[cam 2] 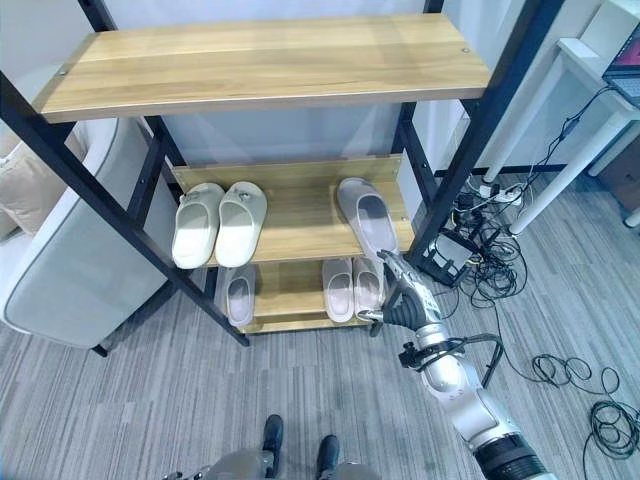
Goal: Arrange the slippers neatly on the shoe rack.
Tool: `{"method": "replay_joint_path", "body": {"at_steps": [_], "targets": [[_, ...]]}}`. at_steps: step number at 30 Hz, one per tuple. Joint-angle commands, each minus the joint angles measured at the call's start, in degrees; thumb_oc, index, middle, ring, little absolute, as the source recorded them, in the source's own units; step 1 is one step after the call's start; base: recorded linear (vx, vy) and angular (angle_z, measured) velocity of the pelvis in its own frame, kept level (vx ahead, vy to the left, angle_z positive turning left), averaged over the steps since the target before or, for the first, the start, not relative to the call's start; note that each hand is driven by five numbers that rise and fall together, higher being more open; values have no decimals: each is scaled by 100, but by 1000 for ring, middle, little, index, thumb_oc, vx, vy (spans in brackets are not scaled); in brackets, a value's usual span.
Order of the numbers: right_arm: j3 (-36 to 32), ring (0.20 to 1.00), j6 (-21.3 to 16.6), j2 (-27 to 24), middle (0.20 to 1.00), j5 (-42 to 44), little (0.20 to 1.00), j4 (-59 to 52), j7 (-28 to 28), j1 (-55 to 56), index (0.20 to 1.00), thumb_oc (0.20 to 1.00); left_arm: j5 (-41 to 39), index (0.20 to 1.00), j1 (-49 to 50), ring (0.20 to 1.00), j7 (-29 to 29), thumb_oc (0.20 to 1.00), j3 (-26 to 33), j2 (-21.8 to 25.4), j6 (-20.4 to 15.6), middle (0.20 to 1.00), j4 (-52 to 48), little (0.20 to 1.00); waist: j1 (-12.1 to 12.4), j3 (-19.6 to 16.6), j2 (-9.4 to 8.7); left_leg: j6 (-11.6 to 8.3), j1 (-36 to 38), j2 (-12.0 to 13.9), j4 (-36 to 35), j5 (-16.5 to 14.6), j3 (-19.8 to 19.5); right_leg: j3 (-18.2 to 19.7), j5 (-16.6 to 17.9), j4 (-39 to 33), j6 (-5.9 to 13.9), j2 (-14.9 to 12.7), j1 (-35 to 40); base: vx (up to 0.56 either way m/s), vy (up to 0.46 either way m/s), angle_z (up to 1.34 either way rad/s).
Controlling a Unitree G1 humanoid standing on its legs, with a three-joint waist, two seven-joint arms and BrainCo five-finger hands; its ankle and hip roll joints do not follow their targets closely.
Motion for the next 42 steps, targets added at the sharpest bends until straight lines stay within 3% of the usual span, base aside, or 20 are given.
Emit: {"method": "replay_joint_path", "body": {"at_steps": [1, 5, 6, 7, 10, 13, 14, 18, 23, 31, 36, 38, 42], "targets": [[25, 1000, -152, 118, 1000, -131, 1000, -203, -170, -283, 1000, 1000, 108, 1000, -184, 1000, 95, 1000, -207, -132, -102, 1000, 81, 1000, 237, -250, -260, 233, -102, -119, 625, -784, 109, 765, -397, 406, 862, -852, 427, 105, 104, -10], [138, 1000, -160, 211, 1000, -122, 1000, -154, -171, -470, 1000, 1000, 182, 1000, -230, 1000, 132, 1000, -172, -44, -77, 1000, 90, 1000, 299, -262, -361, 327, -62, -167, 639, -919, 157, 808, -381, 646, 964, -928, 278, 61, 108, 6], [161, 1000, -160, 251, 1000, -142, 1000, -151, -174, -486, 1000, 1000, 212, 1000, -246, 1000, 131, 1000, -164, -9, -62, 1000, 97, 1000, 319, -232, -378, 390, -40, -194, 664, -980, 150, 827, -365, 1050, 1022, -957, 81, -12, 190, 29], [189, 1000, -107, 254, 1000, -214, 1000, -122, -166, -625, 1000, 1000, 226, 1000, -258, 1000, 132, 1000, -160, 27, -45, 1000, 109, 1000, 257, -67, -369, 494, -18, -239, 752, -1030, 173, 919, 104, 1892, 1178, -1063, -371, -31, 143, 19], [162, 1000, -110, 298, 1000, -293, 1000, -129, -223, -624, 1000, 1000, 297, 1000, -250, 1000, 101, 1000, -178, 38, -36, 1000, 145, 1000, 200, 60, -276, 543, 58, -249, 872, -1156, 150, 920, 190, 2489, 1190, -1205, -761, 16, 110, 6], [94, 1000, -96, 319, 1000, -292, 1000, -133, -258, -616, 1000, 1000, 316, 1000, -196, 1000, 107, 1000, -142, 27, -39, 1000, 179, 1000, 230, 83, -195, 475, 210, -127, 884, -1294, 208, 500, 273, 1901, 1089, -1681, -779, 96, -48, -2], [117, 1000, -51, 297, 1000, -377, 1000, -60, -284, -705, 1000, 1000, 288, 1000, -226, 1000, 75, 1000, -142, 63, -58, 1000, 180, 1000, 288, 121, -187, 416, 271, -61, 889, -1339, 248, 232, 431, 1307, 1127, -1864, -754, 67, -117, -31], [-66, 1000, -28, 229, 1000, -456, 1000, -30, -362, -494, 1000, 1000, 375, 1000, -135, 1000, 80, 1000, -124, 8, -100, 1000, 170, 1000, 273, -92, -324, 366, 346, -186, 785, -1366, 252, 158, 689, 589, 1328, -1786, -313, 98, -76, 9], [-203, 1000, 107, 133, 1000, -500, 1000, 197, -424, -564, 1000, 1000, 463, 1000, 6, 1000, 13, 1000, -244, -100, -127, 1000, 129, 1000, 386, -261, -334, 263, 564, -76, 452, -1289, 191, 109, 573, 34, 1299, -1525, 73, 80, -88, 0], [-171, 1000, 351, 193, 1000, -487, 1000, 958, -589, -998, 1000, 1000, 493, 1000, 67, 1000, -12, 1000, -283, -87, -95, 1000, 179, 1000, 511, -301, -366, 227, 771, -35, 189, -1221, 190, 157, 544, -199, 1286, -1405, 270, 51, -29, -1], [-123, 1000, 561, 281, 1000, -467, 1000, 1636, -804, -1293, 1000, 1000, 462, 1000, 85, 1000, 40, 1000, -264, -3, -80, 1000, 217, 1000, 582, -236, -368, 236, 731, -68, 153, -1198, 169, 186, 571, -203, 1303, -1423, 223, 6, 0, 0], [-94, 1000, 853, 402, 1000, -361, 1000, 2352, -992, -1606, 1000, 1000, 385, 1000, 74, 1000, 117, 1000, -316, 25, -80, 1000, 205, 1000, 639, -162, -343, 243, 587, -121, 141, -1163, 123, 159, 623, -204, 1331, -1476, 119, -7, 3, 2], [-40, 1000, 907, 503, 1000, -187, 1000, 2663, -1040, -1774, 1000, 1000, 338, 1000, 22, 1000, 157, 1000, -369, 28, -68, 1000, 185, 1000, 662, -126, -323, 246, 474, -147, 158, -1143, 101, 150, 659, -199, 1340, -1510, 40, -13, 8, 3]]}}
